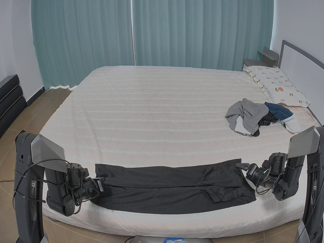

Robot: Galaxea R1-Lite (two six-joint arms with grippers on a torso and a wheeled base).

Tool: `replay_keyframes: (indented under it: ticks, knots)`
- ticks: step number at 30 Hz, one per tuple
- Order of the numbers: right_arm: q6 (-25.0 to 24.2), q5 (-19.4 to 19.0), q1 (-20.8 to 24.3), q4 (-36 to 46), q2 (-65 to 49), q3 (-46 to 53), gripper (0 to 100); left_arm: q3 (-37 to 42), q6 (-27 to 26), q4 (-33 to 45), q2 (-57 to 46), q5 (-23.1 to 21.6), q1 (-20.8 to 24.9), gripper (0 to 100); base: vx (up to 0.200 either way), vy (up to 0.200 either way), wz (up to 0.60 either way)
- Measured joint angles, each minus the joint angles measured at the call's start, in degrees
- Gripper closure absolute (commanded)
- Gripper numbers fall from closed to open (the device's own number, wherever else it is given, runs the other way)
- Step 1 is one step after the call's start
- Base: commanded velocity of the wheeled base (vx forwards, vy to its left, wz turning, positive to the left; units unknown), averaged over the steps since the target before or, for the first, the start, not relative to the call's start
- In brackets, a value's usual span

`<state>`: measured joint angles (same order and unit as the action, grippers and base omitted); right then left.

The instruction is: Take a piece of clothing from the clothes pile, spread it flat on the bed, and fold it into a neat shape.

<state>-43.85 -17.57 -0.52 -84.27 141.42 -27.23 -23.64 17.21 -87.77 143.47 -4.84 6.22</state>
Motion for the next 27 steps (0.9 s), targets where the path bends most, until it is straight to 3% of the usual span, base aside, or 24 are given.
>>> replay_keyframes:
  ticks: [11,17,27]
  knots:
    - [0.00,0.02,0.00,0.00,0.00,0.00,0,0.99,0.40,-1.21,0.29,0.02,-0.02,100,0.000,0.000,0.00]
    - [0.00,0.02,0.00,0.00,0.00,-0.02,0,0.95,0.49,-1.23,0.77,0.74,0.01,100,-0.200,0.000,0.00]
    - [0.00,0.02,0.00,-0.06,0.00,0.00,0,-0.01,3.17,-1.23,1.34,2.11,0.50,100,0.000,0.000,0.00]
